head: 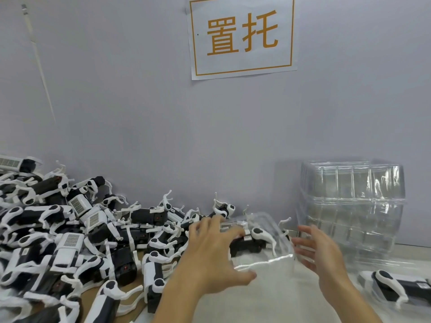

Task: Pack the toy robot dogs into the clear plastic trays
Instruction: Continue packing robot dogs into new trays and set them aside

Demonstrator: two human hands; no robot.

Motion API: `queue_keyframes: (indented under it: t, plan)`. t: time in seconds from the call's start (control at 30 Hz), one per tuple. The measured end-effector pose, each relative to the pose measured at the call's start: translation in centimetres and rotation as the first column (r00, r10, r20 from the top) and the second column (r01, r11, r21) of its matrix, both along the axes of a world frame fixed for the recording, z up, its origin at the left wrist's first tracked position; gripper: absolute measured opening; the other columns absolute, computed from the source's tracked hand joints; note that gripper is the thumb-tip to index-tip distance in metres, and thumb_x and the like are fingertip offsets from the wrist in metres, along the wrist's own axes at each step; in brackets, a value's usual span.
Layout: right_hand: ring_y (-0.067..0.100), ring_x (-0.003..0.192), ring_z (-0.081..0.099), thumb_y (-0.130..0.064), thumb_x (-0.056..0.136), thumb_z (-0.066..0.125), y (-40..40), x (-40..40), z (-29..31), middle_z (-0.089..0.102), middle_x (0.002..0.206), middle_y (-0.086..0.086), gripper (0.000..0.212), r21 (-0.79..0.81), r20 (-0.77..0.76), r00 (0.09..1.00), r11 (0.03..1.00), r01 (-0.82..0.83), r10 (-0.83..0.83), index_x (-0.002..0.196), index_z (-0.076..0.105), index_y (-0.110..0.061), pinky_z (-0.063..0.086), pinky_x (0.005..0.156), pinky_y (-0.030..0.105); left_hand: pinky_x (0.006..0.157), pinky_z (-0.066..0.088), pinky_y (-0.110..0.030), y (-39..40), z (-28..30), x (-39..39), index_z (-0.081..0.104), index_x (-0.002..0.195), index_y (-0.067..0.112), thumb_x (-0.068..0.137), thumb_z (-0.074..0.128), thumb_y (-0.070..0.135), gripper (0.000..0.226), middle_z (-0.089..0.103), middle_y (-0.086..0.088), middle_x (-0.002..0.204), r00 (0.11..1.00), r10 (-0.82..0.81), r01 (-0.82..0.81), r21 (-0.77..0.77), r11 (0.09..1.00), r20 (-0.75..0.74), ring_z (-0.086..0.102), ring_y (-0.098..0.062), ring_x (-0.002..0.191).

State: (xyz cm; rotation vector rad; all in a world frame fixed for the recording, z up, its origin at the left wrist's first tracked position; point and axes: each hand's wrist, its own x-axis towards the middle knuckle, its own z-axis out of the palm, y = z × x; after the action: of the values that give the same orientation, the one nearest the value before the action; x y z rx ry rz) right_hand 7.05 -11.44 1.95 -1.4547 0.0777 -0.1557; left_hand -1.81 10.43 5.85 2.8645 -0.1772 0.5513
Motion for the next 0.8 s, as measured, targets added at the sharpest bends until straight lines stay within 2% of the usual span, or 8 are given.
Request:
queue_keyframes:
  t: [0.07, 0.13, 0.3, 0.5, 0.67, 0.8]
  plan:
    - [0.024, 0.078, 0.062, -0.028, 0.102, 0.044, 0.0, 0.2, -0.2, 0.072, 0.084, 0.006, 0.027, 0.053, 0.003, 1.000, 0.999, 0.007, -0.007, 0.104, 0.070, -0.019, 0.044, 0.071, 0.037, 0.119, 0.007, -0.041, -0.5, 0.4, 0.0, 0.034, 0.136, 0.051, 0.062, 0.047, 0.082, 0.081, 0.019, 0.010, 0.145, 0.990, 0.027, -0.035, 0.055, 0.998, 0.141, 0.004, -0.009, 0.132]
    - [0.024, 0.077, 0.063, -0.025, 0.101, 0.046, 0.3, 0.2, -0.4, 0.073, 0.079, 0.002, 0.025, 0.057, 0.020, 1.000, 0.998, -0.017, 0.016, 0.101, 0.071, -0.021, 0.045, 0.069, 0.036, 0.120, 0.004, -0.044, -0.9, 0.7, -0.1, 0.039, 0.136, 0.049, 0.063, 0.042, 0.082, 0.080, 0.022, 0.003, 0.148, 0.969, 0.054, -0.075, 0.079, 0.994, 0.243, 0.011, -0.020, 0.139]
    - [0.023, 0.083, 0.066, -0.026, 0.100, 0.050, 1.2, 0.1, -0.5, 0.075, 0.090, 0.008, 0.021, 0.051, 0.063, 0.993, 0.993, -0.104, 0.101, 0.103, 0.071, -0.022, 0.045, 0.073, 0.037, 0.113, 0.023, -0.052, -1.3, 1.0, -0.1, 0.061, 0.123, 0.036, 0.066, 0.055, 0.075, 0.069, 0.044, -0.011, 0.141, 0.929, 0.077, -0.110, 0.073, 0.991, 0.361, 0.038, -0.035, 0.133]
    - [0.023, 0.083, 0.067, -0.021, 0.101, 0.048, 1.4, 0.0, -0.6, 0.074, 0.086, 0.006, 0.025, 0.042, 0.081, 0.990, 0.992, -0.121, 0.117, 0.102, 0.073, -0.023, 0.045, 0.072, 0.036, 0.113, 0.023, -0.052, -1.6, 1.2, -0.3, 0.064, 0.122, 0.036, 0.069, 0.047, 0.078, 0.069, 0.047, -0.012, 0.141, 0.908, 0.093, -0.134, 0.074, 0.988, 0.408, 0.041, -0.036, 0.133]
    - [0.022, 0.083, 0.065, -0.020, 0.100, 0.050, 1.4, -0.1, -0.6, 0.073, 0.096, 0.011, 0.024, 0.022, 0.081, 0.988, 0.991, -0.134, 0.132, 0.103, 0.073, -0.024, 0.045, 0.073, 0.037, 0.113, 0.025, -0.053, -1.6, 1.0, -0.1, 0.065, 0.120, 0.036, 0.064, 0.058, 0.073, 0.067, 0.048, -0.013, 0.141, 0.905, 0.072, -0.112, 0.072, 0.991, 0.420, 0.042, -0.037, 0.133]
    - [0.024, 0.084, 0.065, -0.018, 0.097, 0.052, 1.4, 0.0, -0.7, 0.073, 0.095, 0.012, 0.021, 0.020, 0.082, 0.986, 0.989, -0.149, 0.147, 0.103, 0.072, -0.018, 0.045, 0.074, 0.037, 0.117, 0.017, -0.050, -1.7, 0.8, 0.0, 0.061, 0.125, 0.038, 0.064, 0.053, 0.078, 0.073, 0.041, -0.008, 0.147, 0.917, 0.079, -0.080, -0.013, 0.997, 0.391, 0.032, -0.032, 0.138]
